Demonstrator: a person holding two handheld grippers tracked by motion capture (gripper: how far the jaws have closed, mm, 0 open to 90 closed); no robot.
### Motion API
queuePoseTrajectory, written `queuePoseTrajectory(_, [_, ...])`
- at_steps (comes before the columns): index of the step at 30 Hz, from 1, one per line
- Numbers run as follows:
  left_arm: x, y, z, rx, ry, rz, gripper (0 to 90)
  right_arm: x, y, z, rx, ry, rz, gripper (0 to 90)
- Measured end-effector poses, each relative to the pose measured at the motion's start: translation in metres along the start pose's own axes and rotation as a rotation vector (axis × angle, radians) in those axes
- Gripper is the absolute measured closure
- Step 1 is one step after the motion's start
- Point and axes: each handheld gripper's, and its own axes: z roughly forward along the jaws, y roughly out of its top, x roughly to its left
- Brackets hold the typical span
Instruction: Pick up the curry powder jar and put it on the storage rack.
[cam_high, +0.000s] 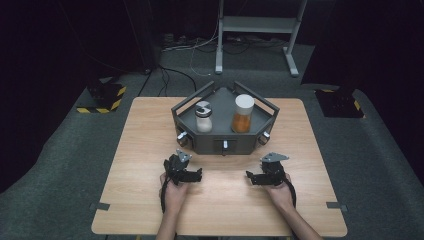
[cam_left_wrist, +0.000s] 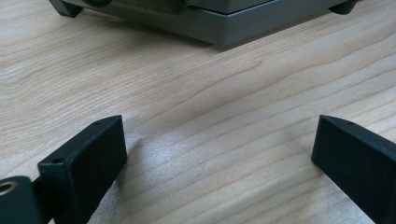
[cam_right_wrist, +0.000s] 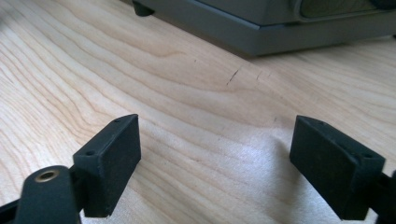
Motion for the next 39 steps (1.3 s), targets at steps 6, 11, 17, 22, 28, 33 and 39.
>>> queuePoseTrajectory(6, [0.0001,0.0002,-0.0001,0.001,0.000,0.002,3.4,0.0026,0.0030,0.0022,0.011,-0.006,-0.007,13.9])
queuePoseTrajectory(11, [0.0002,0.0001,0.0000,0.000,0.000,0.000,3.3,0.0007,0.0041,0.0034,0.014,-0.003,-0.012,12.1])
queuePoseTrajectory(17, [0.0000,-0.0001,0.0001,0.000,0.000,0.000,3.3,0.0003,0.0042,0.0034,0.014,-0.001,-0.013,12.1])
queuePoseTrajectory(22, [0.0001,0.0001,0.0000,0.001,0.000,0.000,3.3,0.0003,0.0041,0.0034,0.014,-0.001,-0.013,12.1])
queuePoseTrajectory(28, [0.0000,0.0000,0.0000,0.000,0.000,0.000,3.3,0.0001,0.0041,0.0034,0.014,-0.001,-0.014,12.1])
queuePoseTrajectory(33, [0.0000,0.0000,0.0000,0.000,0.000,0.000,3.3,-0.0005,0.0040,0.0033,0.014,0.002,-0.016,12.1])
queuePoseTrajectory(39, [0.0000,0.0000,0.0001,0.000,0.000,0.000,3.3,-0.0005,0.0040,0.0033,0.014,0.002,-0.016,12.1])
